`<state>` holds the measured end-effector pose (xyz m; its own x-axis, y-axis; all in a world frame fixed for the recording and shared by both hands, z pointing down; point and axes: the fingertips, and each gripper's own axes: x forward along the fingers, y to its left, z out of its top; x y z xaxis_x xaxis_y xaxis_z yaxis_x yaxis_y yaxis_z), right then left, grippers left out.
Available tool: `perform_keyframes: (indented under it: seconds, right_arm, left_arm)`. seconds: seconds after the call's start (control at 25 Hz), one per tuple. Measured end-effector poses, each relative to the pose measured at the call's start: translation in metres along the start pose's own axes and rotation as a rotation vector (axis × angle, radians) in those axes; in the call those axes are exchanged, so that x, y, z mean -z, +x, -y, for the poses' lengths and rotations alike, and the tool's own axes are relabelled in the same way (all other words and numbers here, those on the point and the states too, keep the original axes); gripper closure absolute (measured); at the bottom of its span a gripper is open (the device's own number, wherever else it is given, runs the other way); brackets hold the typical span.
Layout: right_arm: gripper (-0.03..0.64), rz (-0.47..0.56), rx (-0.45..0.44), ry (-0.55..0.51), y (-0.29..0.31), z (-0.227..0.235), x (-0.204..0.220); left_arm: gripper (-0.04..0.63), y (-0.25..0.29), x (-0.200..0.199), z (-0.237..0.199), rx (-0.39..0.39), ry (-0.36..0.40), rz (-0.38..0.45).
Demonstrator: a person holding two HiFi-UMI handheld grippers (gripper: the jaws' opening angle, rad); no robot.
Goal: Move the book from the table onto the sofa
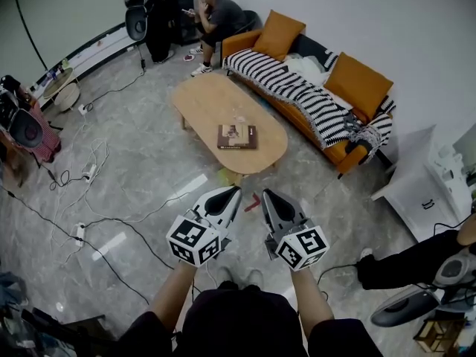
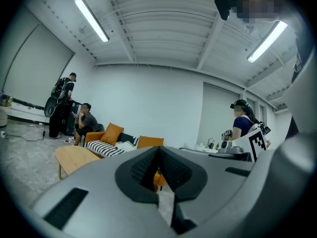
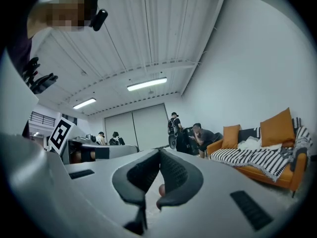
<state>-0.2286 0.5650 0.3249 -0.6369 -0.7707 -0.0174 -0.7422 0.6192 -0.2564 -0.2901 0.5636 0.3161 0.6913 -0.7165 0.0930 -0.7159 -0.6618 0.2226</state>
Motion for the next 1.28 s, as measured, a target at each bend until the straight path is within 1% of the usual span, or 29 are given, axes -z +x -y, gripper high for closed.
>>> perform_keyframes:
  seconds: [0.28,0.52,0.68,0.88,1.28]
  right_arm:
    - [0.592,-0.025,0.020,0.019,0.022,-0.020,0.019]
    - [0.592,-0.039,0.047,0.034,0.031,-0.023,0.029]
    - [0.592,-0.046,0.067,0.058,0.040,-0.009,0.035]
    - [0.592,-0.064,0.068,0.075,0.059,0.014,0.041]
    - [0.592,-0.082,0.044,0.127,0.118,0.087,0.041]
  left_arm:
    - [0.580,-0.024,0.003,-0.035,0.001,-0.023,-0.009]
    - [0.580,-0.029,0.013,-0.055,0.005,-0.058,-0.029]
    - [0.580,-0.020,0.020,-0.068,0.008,-0.070,-0.049]
    - [0.580,0.002,0.022,-0.092,-0.004,-0.085,-0.067]
    - [0.580,0.079,0.024,-0.134,-0.017,-0.097,-0.110]
